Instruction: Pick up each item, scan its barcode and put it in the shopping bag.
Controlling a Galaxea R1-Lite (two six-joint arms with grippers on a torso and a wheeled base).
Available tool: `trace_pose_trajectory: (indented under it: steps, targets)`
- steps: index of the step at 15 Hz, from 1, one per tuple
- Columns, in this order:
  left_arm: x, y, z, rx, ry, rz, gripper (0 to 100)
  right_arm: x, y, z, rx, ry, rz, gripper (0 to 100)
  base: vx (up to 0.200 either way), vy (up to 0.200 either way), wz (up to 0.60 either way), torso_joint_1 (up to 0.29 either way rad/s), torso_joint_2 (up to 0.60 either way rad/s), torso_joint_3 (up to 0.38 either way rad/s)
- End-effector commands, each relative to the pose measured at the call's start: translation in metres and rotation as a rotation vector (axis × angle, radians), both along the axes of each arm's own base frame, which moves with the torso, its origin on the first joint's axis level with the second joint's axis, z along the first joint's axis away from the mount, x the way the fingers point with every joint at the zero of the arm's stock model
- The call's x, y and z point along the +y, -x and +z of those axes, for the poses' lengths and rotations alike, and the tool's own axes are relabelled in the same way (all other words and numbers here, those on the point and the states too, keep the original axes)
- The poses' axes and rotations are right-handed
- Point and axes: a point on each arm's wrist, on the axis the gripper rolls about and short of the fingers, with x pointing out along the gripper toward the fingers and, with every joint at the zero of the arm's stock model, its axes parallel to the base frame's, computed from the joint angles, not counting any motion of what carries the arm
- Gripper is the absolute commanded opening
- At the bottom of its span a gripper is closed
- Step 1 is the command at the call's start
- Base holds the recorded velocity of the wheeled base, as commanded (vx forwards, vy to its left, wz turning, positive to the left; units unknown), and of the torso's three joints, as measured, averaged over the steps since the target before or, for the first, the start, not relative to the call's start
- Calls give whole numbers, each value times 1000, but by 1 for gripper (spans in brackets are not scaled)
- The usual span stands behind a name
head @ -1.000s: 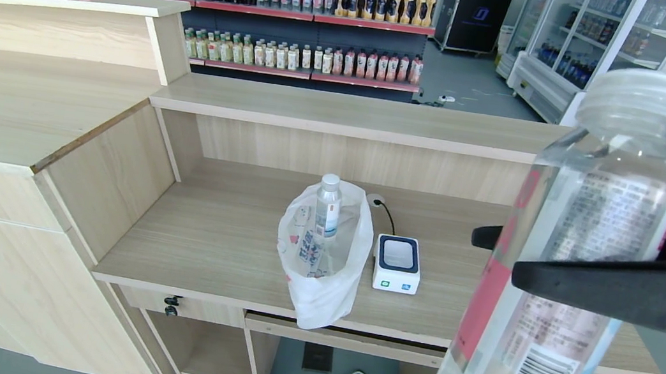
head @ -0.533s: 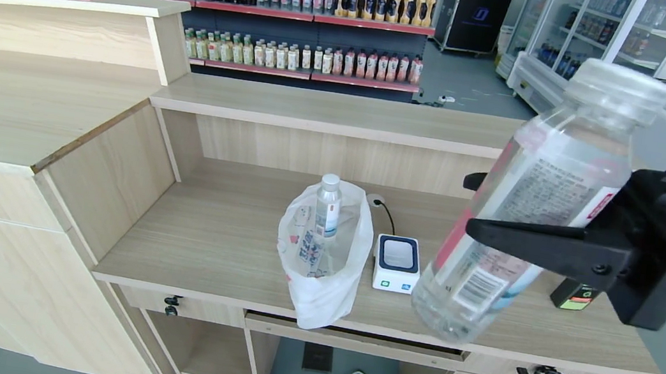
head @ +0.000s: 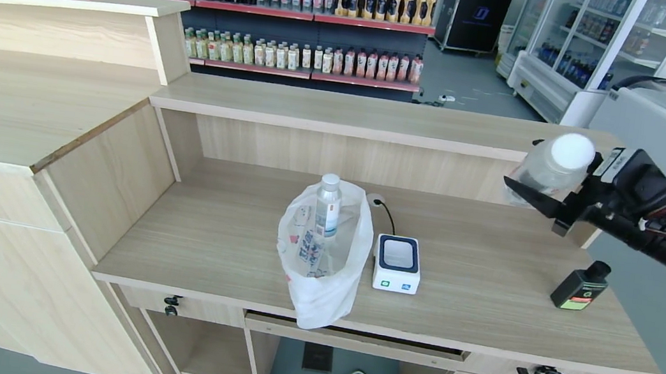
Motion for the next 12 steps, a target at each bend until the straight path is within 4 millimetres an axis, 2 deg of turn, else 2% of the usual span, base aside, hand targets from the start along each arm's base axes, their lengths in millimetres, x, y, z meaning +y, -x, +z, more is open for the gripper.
trace_pose_trajectory:
  steps: [1,4,7,9,12]
  targets:
    - [0,0,0,-1,0,0,100,-8,-40,-61,30,37,-33,0,0,0,0,0,0,0]
    - [0,0,0,-1,0,0,100,-8,-55,-82,-61,95,-44,0,0,0,0,0,0,0]
    - [0,0,0,-1,0,0,100,1,-66,-98,-118,114,34,0,0,0,0,0,0,0]
    - [0,0,0,-1,0,0,100,7,-73,-107,-158,150,132,0,0,0,600,7,5,2]
    - [0,0,0,-1,0,0,100,9,-85,-120,-220,192,191,0,0,0,600,2,2,1]
